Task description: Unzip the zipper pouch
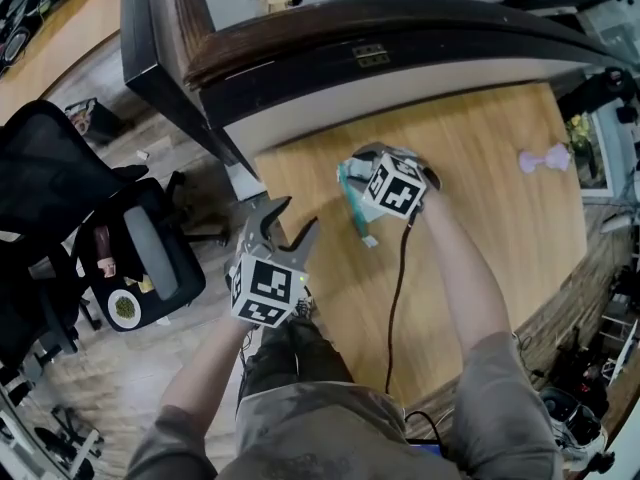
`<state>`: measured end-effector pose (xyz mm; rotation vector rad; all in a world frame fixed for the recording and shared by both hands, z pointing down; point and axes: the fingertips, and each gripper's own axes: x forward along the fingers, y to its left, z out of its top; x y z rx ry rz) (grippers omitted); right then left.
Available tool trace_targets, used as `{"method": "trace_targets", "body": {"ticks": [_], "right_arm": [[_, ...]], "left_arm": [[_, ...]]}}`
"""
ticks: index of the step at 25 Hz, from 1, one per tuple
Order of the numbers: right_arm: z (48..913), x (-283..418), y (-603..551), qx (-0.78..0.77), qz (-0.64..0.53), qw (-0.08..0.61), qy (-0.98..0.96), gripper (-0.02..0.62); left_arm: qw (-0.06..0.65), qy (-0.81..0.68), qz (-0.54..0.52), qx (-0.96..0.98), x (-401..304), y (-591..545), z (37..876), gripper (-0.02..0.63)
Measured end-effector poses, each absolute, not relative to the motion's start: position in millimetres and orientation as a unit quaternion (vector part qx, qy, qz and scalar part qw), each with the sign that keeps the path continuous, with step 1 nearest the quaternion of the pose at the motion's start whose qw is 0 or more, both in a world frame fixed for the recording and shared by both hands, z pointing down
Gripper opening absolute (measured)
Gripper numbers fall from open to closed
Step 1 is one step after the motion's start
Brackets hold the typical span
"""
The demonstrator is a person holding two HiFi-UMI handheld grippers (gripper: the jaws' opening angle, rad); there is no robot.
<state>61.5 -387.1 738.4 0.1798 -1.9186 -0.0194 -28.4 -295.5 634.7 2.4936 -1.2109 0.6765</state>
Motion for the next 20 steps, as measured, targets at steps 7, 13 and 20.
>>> {"method": "trace_targets", "body": {"ticks": [7,13,20], "right_arm": [[748.6,55.0,-387.1,0.03,-0.004,0.574,-0.819,0.188],[750.5,48.3,-381.3,0.041,0.055,0.559,-0.826,0.041],[717.5,42.4,-353.2,0.138,0.133,0.458,-0.868,0.025]], "left_arm": [[0.153,-0.415,0.24,0.864,-29.3,-292.9,644.5,0.199],[0.159,-0.418,0.234,0.864,-31.8,-288.9,643.1,0.199],[0.146,-0.422,0.221,0.867,-40.9,-276.5,612.7,0.198]]}}
